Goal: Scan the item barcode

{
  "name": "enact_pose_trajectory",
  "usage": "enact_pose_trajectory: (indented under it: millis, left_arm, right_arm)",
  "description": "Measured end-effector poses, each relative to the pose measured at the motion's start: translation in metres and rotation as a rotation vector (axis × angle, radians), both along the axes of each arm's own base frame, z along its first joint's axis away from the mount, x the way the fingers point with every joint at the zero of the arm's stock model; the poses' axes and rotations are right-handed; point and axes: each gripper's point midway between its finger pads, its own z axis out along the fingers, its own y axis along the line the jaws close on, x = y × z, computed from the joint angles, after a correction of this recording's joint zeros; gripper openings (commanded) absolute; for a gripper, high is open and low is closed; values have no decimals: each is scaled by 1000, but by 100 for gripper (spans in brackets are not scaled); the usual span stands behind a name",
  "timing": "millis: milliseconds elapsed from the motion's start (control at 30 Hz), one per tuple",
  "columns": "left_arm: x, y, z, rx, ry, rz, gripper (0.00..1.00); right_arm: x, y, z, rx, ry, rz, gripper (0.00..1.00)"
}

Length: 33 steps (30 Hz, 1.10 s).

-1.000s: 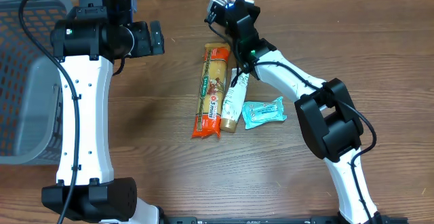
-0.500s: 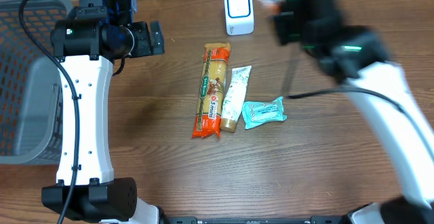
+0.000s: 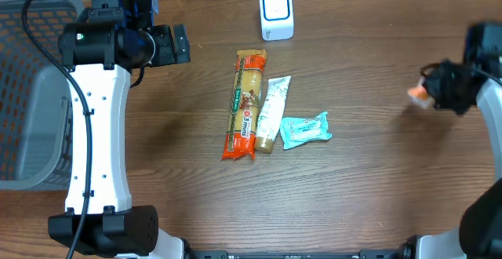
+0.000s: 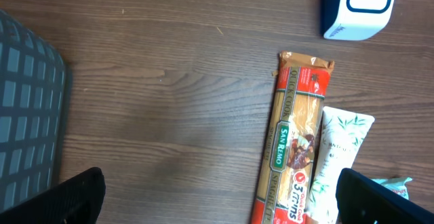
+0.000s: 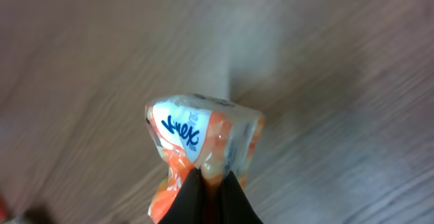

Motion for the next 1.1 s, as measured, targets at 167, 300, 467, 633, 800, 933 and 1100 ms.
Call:
enact_pose_trajectory:
  millis: [167,300,467,633,800,933,1100]
  left_arm:
    - [0,0,0,0,-1,0,100]
    - [0,0,0,0,-1,0,99]
    - [0,0,0,0,0,0,100]
    - [0,0,0,0,-1,0,100]
    - [0,0,0,0,-1,0,100]
    - [0,0,0,0,-1,0,100]
    - [0,0,0,0,-1,0,100]
  right_arm:
    - [-31,-25,-60,73,50,-116,31]
    - [-52,-23,-85,108,99,-139,72]
    - [-58,-10,-75,158,136,-49,74]
    - [-26,14,-14,224,18,179,74]
    - [1,77,33,255,-132,511,76]
    - [-4,142,33,243,-146,774,78]
    - [-14,201,15,226,-116,989,77]
